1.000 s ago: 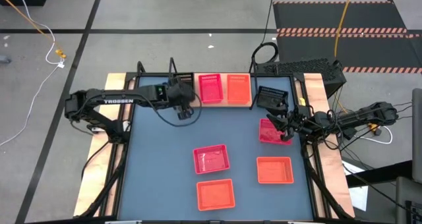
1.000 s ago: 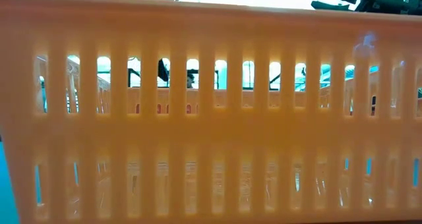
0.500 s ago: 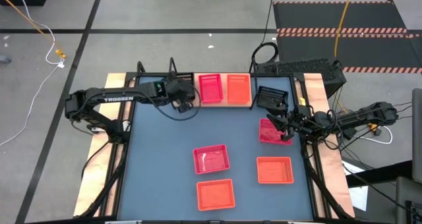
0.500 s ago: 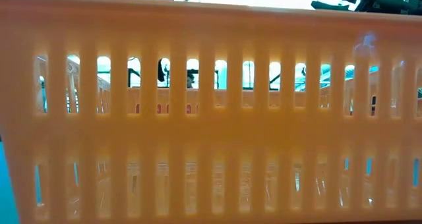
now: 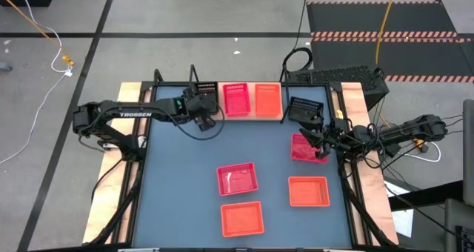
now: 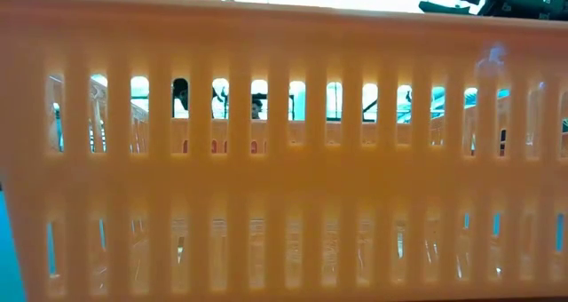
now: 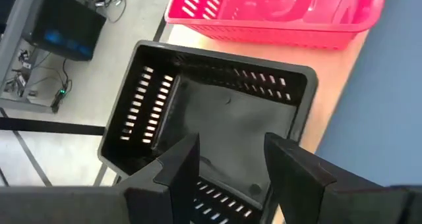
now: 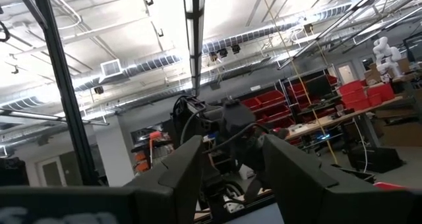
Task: Stack baskets on shelf by color
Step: Stack the bottom black basket on top of the black basket on the shelf, then stack the bottom red basket on top of the red basket on the shelf
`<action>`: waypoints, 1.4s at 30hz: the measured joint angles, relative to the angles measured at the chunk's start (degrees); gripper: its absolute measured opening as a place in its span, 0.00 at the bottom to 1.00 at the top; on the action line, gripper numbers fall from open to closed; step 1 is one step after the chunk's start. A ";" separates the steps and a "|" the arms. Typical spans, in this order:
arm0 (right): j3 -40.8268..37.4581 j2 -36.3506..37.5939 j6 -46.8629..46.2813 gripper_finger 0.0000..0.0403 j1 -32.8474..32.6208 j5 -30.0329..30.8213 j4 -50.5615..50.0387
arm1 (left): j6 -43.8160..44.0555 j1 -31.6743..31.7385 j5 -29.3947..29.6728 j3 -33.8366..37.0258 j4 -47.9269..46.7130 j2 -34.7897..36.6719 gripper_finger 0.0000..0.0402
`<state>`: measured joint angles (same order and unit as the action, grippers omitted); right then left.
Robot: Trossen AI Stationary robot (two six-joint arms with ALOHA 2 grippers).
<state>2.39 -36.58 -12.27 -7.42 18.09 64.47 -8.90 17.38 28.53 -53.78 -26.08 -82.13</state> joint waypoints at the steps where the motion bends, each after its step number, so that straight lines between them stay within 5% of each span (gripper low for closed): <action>1: 0.00 0.01 0.06 0.38 0.00 0.02 0.00 | -0.10 -0.38 0.02 -0.26 -0.20 0.09 0.43; 8: 0.00 0.02 0.08 0.38 0.00 0.04 -0.02 | -3.76 -5.76 -0.36 -7.03 -1.40 0.39 0.43; 17: -0.02 0.02 -0.09 0.38 -0.02 -0.11 -0.61 | -19.81 -22.37 -21.04 -9.18 -0.53 -0.32 0.43; 28: -0.02 0.00 -0.09 0.38 -0.04 -0.35 -1.09 | -24.59 -40.71 -18.23 -9.16 0.69 -10.11 0.43; 42: -0.01 0.00 2.47 0.38 -0.04 -0.31 -1.14 | -28.12 -41.32 -14.55 -9.11 -2.40 -18.65 0.43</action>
<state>2.38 -36.58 -9.80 -7.46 17.78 63.33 -37.01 -23.95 13.99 -62.89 -28.48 -100.78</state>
